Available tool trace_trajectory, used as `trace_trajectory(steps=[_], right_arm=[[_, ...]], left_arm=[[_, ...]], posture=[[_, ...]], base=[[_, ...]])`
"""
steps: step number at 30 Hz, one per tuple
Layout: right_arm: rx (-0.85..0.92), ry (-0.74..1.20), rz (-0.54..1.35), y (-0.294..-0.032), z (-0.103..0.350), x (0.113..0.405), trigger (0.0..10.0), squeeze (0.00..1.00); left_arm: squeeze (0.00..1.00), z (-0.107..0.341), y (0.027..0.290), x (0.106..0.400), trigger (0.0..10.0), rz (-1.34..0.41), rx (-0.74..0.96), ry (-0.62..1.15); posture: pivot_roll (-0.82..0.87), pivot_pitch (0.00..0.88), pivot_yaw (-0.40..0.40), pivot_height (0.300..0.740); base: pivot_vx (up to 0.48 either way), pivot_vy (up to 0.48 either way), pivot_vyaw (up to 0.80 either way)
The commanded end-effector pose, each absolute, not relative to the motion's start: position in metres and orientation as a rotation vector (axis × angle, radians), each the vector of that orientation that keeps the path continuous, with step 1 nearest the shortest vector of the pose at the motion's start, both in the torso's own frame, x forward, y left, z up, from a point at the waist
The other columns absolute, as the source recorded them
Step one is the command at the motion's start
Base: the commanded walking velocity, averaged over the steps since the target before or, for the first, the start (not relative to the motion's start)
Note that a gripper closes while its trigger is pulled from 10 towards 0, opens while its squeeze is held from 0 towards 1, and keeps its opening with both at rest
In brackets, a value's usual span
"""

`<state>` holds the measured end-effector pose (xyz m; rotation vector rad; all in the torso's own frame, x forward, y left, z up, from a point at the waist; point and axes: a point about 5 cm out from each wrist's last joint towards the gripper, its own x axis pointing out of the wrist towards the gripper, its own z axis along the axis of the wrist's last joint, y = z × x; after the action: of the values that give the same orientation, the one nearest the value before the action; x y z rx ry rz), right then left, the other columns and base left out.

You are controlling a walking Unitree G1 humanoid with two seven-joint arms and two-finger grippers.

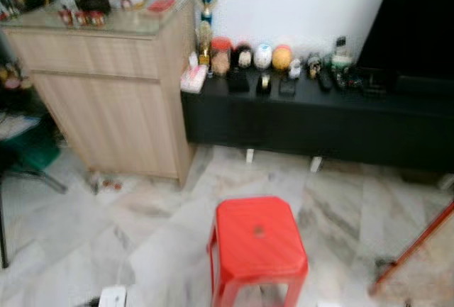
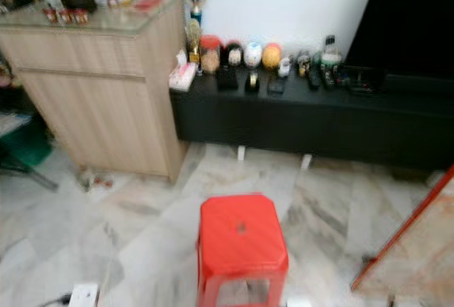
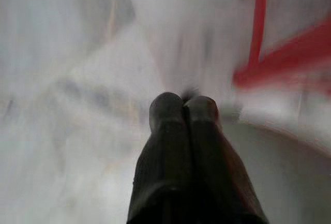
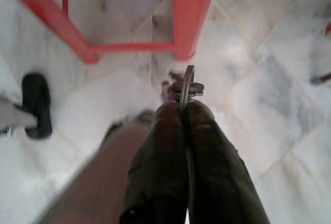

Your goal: Hang keys on a hook

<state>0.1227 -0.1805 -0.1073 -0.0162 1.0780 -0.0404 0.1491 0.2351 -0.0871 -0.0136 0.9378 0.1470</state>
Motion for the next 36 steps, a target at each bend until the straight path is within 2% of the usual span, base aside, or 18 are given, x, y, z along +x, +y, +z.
trace_trajectory(steps=[1, 36], right_arm=[[-0.015, 1.068, -0.042, -0.1793, -0.1067, 0.1245, 10.0, 0.0], [0.01, 1.059, -0.084, -0.1799, -0.1061, 0.1262, 10.0, 0.0]], left_arm=[[0.0, -0.0882, 0.235, 0.1477, 10.0, 0.129, 0.002, 0.96], [0.0, -0.087, 0.2342, 0.151, 10.0, 0.109, 0.004, 0.956]], posture=[[0.12, 0.0, -0.053, 0.74], [0.11, 0.005, -0.058, 0.74]], base=[[0.0, 0.0, 0.0], [0.0, -0.297, 0.0]])
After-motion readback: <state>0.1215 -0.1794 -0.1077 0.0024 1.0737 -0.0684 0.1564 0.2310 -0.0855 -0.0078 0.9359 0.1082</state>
